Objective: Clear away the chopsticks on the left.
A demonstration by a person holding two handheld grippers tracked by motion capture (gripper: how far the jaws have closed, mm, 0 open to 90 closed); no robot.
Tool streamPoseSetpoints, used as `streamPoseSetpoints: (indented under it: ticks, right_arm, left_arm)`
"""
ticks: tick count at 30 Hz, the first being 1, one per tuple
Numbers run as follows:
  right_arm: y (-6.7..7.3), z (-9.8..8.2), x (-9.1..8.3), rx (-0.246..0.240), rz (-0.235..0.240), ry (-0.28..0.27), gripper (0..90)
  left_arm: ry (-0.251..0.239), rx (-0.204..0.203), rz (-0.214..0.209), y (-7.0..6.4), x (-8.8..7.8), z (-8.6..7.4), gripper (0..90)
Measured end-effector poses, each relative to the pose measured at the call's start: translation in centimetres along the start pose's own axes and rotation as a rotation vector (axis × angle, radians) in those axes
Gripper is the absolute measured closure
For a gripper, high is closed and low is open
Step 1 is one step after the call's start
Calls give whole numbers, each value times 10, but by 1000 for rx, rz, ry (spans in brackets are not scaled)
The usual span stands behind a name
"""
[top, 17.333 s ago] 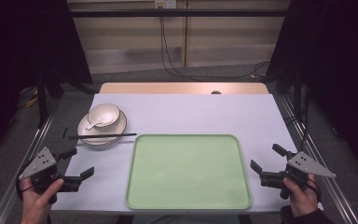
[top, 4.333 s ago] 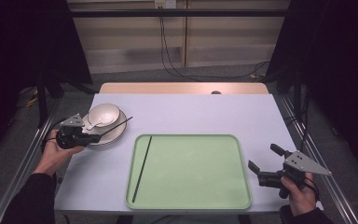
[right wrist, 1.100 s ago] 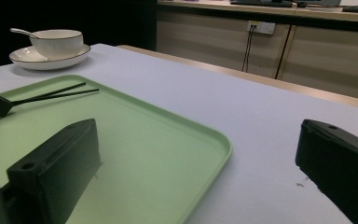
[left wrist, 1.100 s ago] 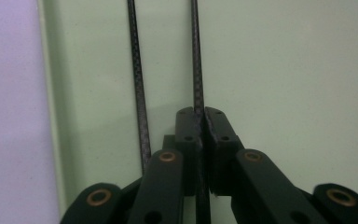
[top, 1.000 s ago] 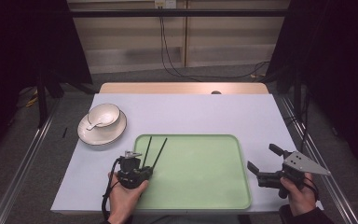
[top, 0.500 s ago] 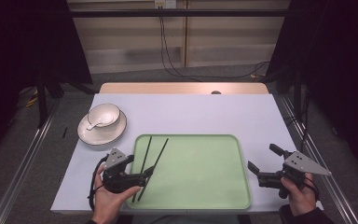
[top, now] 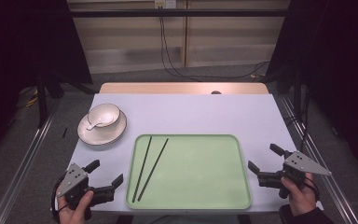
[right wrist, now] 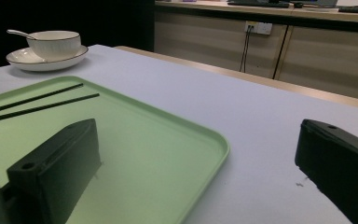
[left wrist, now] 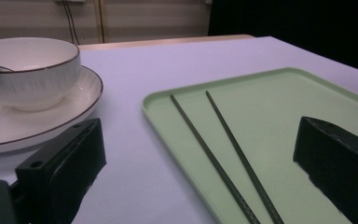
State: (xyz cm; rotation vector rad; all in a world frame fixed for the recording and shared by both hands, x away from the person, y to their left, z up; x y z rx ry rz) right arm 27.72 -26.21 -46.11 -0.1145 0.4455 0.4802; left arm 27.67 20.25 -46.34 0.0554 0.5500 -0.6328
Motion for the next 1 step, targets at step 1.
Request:
streamPoseSetpoints:
  ticks: [1]
  right_arm:
    - [1,0,0,0,6,1,0]
  left_arm:
    - [-4,4,-1,0,0,1,21]
Point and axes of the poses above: each handheld gripper's, and its own axes: x roughly forward along the jaws, z roughly out of its top, y roughly to its left, the point moved 9 cm from there along x, roughly forward along the jaws, and after that the axes turned 12 degrees about y, right-handed, at the moved point
